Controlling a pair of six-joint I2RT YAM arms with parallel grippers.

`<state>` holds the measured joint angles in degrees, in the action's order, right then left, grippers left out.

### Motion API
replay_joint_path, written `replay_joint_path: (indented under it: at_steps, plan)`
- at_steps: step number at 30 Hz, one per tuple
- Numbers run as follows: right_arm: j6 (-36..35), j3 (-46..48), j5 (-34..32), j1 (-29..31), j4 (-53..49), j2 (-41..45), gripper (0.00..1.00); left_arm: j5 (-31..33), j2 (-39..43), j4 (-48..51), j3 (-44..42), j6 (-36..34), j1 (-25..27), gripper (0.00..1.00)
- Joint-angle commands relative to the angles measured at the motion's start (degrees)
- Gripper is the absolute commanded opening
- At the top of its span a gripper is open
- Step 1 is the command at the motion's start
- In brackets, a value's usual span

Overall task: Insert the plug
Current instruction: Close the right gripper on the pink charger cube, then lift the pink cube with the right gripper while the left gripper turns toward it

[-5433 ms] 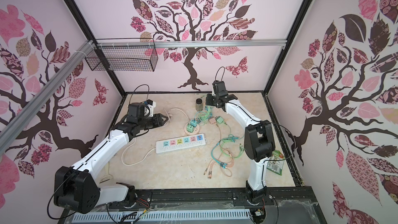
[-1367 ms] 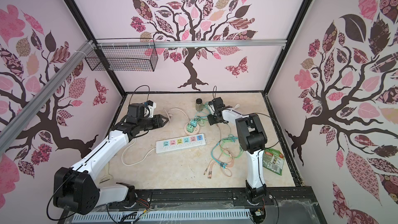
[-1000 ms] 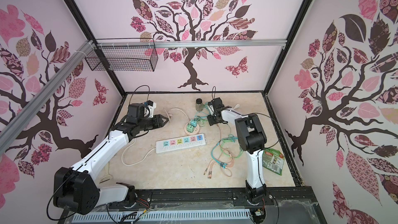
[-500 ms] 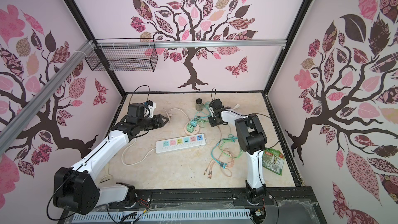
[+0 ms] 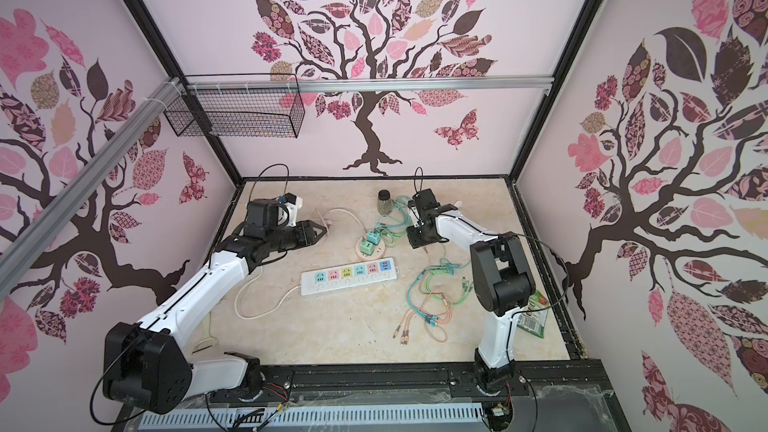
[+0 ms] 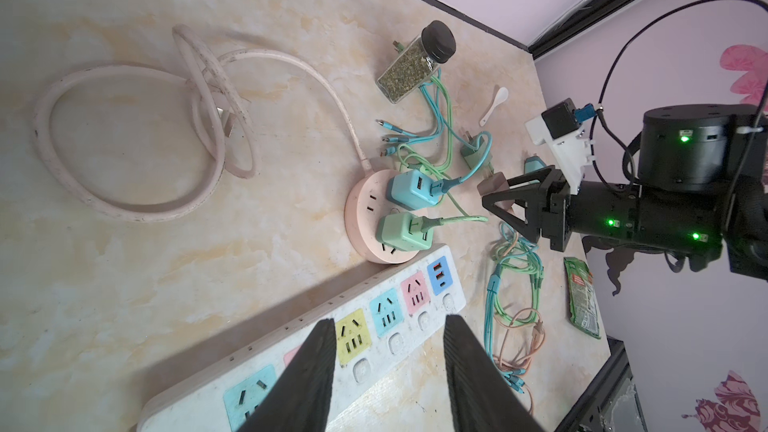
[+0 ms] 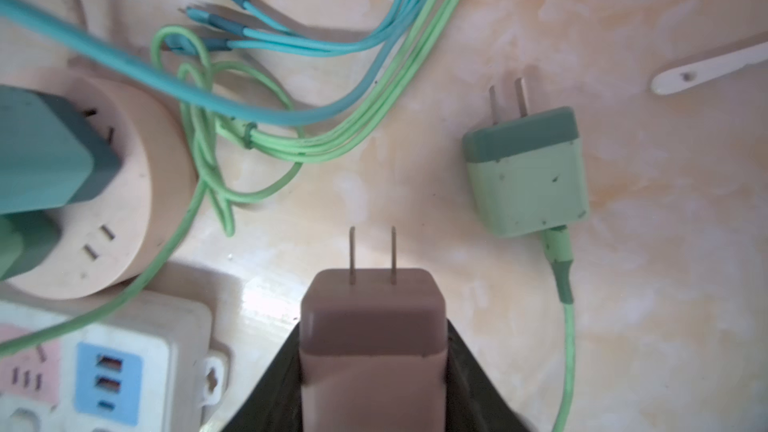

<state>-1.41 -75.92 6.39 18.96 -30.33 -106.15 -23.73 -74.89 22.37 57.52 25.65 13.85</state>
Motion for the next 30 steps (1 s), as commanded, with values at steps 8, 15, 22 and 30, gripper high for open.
replay_joint_path:
  at_steps: [8, 15, 22, 30]
  plan:
    - [4.1, 1.0, 24.3, -3.5, 4.4, 14.2, 0.39, -0.7, 0.5, -1.0, -0.4, 0.1, -0.2, 0.46]
    - [3.2, 3.0, 29.1, -2.7, 8.2, 17.4, 0.37, -5.5, -0.3, -3.7, -0.4, 0.9, -0.2, 0.48]
    - [-1.7, 4.6, 28.2, 3.1, 12.7, 21.0, 0.37, -18.1, -0.8, -7.4, 1.5, 2.2, 0.8, 0.53]
    - [-1.1, 0.0, 33.6, 3.4, 17.3, 23.0, 0.38, -22.6, 1.5, -8.5, 3.6, 2.8, 2.2, 0.55]
